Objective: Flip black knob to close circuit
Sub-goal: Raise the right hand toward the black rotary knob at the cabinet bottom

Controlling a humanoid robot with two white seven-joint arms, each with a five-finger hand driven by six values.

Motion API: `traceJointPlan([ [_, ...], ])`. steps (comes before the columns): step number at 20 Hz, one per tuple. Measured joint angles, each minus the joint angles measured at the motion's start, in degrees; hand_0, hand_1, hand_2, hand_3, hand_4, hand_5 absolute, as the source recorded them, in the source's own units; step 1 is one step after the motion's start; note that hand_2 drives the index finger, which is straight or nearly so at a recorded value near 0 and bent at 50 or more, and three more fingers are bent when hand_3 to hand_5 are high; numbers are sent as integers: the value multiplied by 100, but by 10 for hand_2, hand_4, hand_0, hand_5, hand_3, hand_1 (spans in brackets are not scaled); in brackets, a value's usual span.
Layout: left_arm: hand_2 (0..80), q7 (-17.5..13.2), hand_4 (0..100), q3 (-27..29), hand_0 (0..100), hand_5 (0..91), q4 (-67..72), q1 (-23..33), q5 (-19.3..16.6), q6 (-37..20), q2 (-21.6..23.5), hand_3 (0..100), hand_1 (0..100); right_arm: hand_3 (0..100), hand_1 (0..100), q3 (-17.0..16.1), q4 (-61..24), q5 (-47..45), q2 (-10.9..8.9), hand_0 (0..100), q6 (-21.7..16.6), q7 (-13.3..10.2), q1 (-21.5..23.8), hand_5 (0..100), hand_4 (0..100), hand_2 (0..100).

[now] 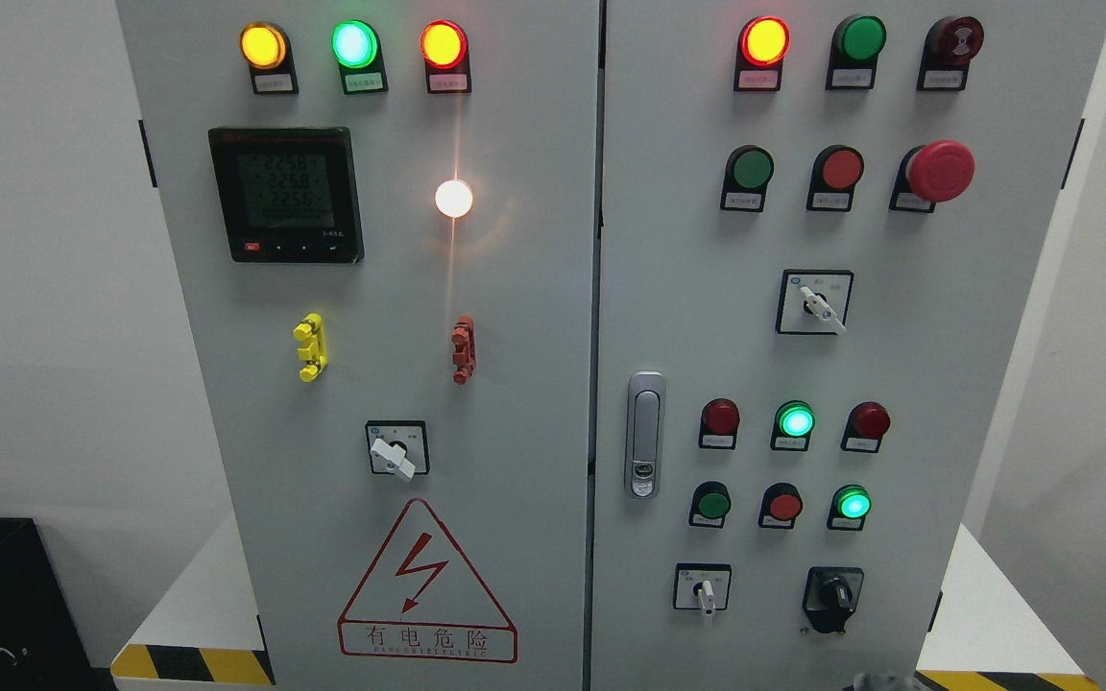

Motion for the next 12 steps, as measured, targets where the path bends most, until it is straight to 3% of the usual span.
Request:
traceJointPlan([
  [12, 0, 0, 0, 0, 120, 0, 0, 0, 0, 0, 0, 0, 556, 1000, 0, -236, 139, 225, -19, 0, 34, 169, -526, 890, 920, 903],
])
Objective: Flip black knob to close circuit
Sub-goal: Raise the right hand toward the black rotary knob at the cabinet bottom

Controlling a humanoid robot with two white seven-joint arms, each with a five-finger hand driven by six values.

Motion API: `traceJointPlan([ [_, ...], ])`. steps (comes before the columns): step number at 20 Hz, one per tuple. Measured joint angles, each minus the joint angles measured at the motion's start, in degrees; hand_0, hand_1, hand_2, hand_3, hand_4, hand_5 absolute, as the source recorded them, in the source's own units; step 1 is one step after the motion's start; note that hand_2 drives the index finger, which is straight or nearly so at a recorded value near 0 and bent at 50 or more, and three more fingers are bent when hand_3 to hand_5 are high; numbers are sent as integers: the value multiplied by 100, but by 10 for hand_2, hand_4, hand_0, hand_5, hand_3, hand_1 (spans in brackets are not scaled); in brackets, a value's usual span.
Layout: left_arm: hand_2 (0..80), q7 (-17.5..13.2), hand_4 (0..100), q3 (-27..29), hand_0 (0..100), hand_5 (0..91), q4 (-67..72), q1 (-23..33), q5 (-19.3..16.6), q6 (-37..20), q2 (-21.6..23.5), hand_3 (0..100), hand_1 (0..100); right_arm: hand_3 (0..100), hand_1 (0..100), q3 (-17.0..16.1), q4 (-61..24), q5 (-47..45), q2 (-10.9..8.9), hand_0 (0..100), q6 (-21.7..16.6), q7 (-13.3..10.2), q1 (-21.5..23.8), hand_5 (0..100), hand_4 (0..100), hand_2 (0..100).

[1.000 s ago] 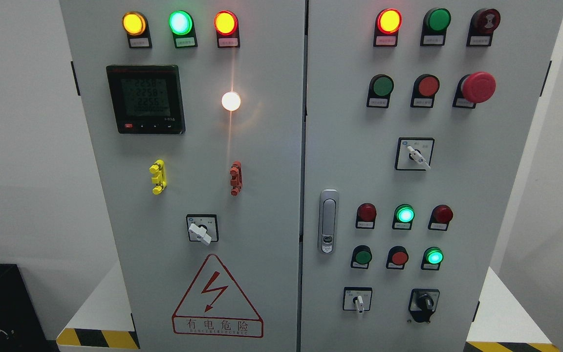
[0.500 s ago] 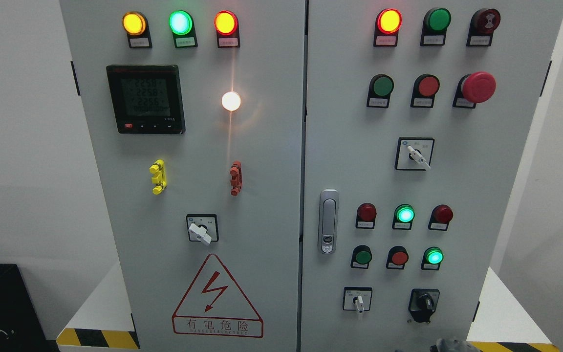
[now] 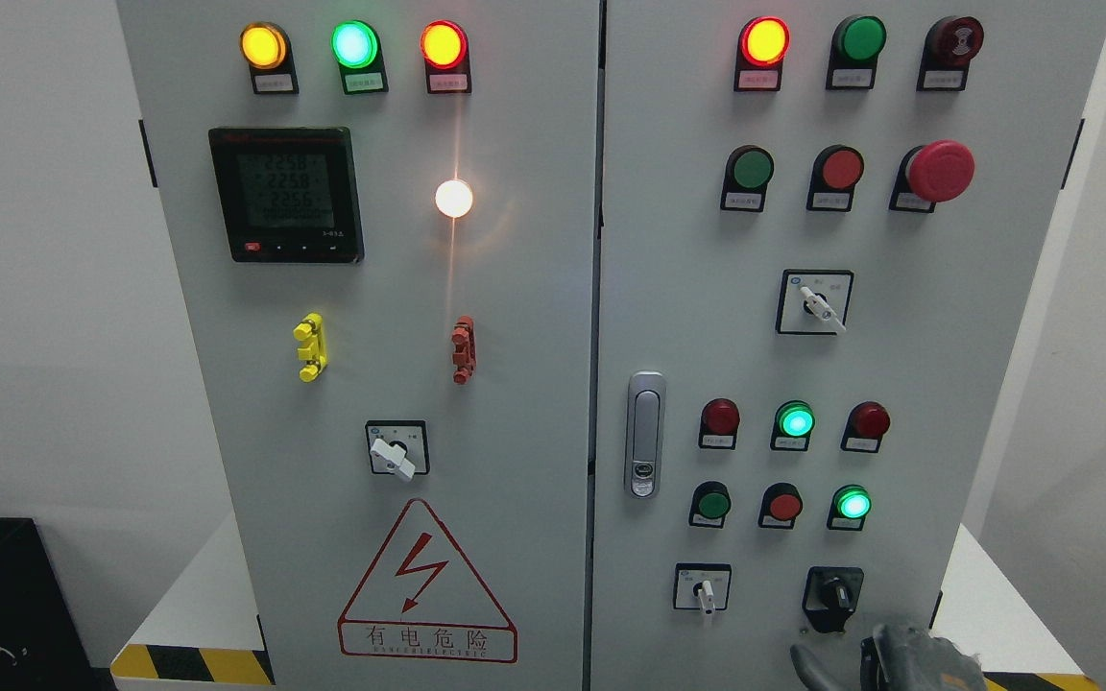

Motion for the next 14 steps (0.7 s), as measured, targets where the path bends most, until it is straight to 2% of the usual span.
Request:
traceJointPlan([
  [14, 0, 0, 0, 0, 120, 0, 0, 0, 0, 0, 0, 0, 556, 1000, 0, -147, 113, 77, -3, 0, 23, 21, -271, 886, 923, 900],
])
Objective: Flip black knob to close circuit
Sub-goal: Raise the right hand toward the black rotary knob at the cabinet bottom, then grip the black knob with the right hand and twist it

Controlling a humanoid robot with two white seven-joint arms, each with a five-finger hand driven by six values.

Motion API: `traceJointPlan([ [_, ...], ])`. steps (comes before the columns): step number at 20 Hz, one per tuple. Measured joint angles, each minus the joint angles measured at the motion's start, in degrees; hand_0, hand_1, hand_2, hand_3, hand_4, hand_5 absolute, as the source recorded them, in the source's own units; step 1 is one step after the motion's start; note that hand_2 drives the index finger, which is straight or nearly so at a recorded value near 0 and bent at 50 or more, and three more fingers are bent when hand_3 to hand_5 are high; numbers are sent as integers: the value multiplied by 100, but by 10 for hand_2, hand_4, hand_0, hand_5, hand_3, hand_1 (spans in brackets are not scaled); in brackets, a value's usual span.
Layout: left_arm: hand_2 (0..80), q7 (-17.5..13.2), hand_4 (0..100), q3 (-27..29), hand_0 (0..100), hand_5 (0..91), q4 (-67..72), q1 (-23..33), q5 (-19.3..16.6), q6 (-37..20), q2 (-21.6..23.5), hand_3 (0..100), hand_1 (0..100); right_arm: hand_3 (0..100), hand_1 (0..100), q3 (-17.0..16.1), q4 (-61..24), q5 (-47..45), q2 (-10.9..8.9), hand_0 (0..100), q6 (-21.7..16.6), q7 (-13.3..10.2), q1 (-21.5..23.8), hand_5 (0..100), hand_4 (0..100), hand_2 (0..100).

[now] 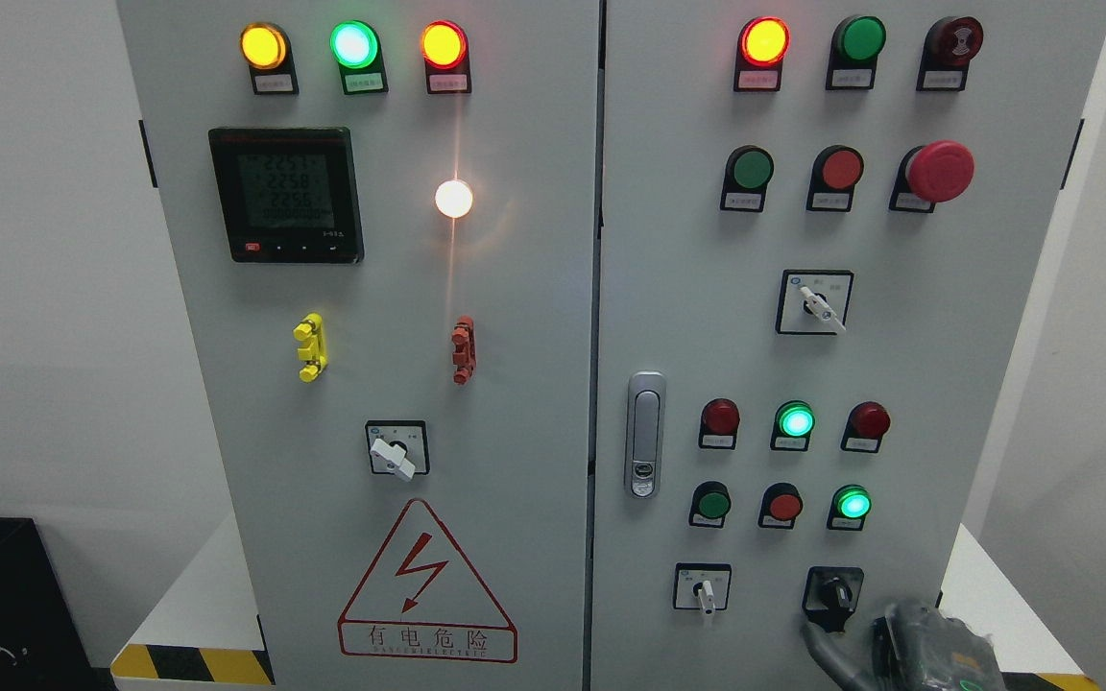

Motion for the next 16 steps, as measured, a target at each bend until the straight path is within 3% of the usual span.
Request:
traceJointPlan([
  [16, 0, 0, 0, 0, 120, 0, 0, 0, 0, 0, 0, 0, 556, 1000, 0, -104, 40, 9, 2, 0, 20, 16, -84, 886, 925, 896],
])
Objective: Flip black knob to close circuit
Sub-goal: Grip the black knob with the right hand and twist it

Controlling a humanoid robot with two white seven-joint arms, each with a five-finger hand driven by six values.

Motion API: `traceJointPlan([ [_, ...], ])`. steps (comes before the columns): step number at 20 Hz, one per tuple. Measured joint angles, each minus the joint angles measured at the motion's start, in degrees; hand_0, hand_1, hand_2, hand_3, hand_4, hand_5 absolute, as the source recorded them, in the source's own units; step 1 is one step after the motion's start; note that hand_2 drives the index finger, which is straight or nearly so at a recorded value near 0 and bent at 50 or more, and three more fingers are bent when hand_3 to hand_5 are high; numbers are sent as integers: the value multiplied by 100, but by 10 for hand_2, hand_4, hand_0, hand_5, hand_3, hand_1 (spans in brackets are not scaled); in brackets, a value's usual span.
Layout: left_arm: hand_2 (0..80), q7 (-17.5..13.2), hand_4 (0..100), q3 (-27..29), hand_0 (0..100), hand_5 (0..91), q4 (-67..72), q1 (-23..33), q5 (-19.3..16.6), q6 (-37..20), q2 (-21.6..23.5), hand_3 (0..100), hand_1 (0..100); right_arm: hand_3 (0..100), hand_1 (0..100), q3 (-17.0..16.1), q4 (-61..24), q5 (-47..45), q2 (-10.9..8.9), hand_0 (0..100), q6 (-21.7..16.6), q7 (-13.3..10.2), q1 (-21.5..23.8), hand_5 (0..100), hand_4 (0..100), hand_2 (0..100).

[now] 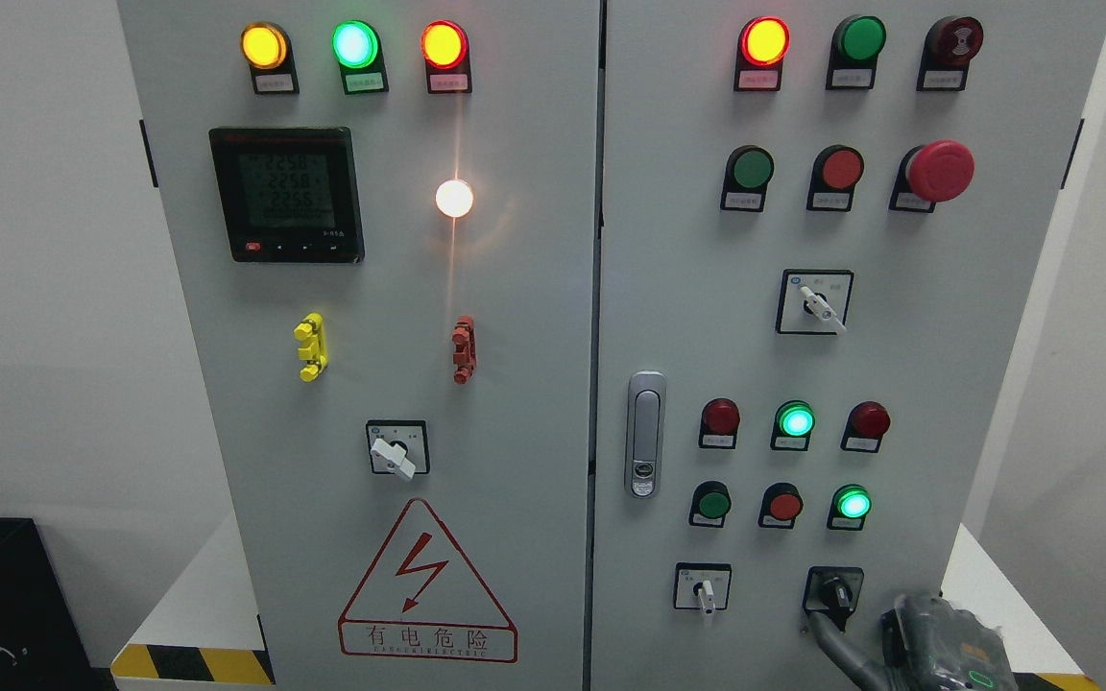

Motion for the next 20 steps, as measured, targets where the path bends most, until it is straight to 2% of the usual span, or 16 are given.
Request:
traceJointPlan([
  [20, 0, 0, 0, 0, 120, 0, 0, 0, 0, 0, 0, 0, 556, 1000, 0, -10, 21, 1, -20, 0, -62, -9, -8, 885, 920, 888],
])
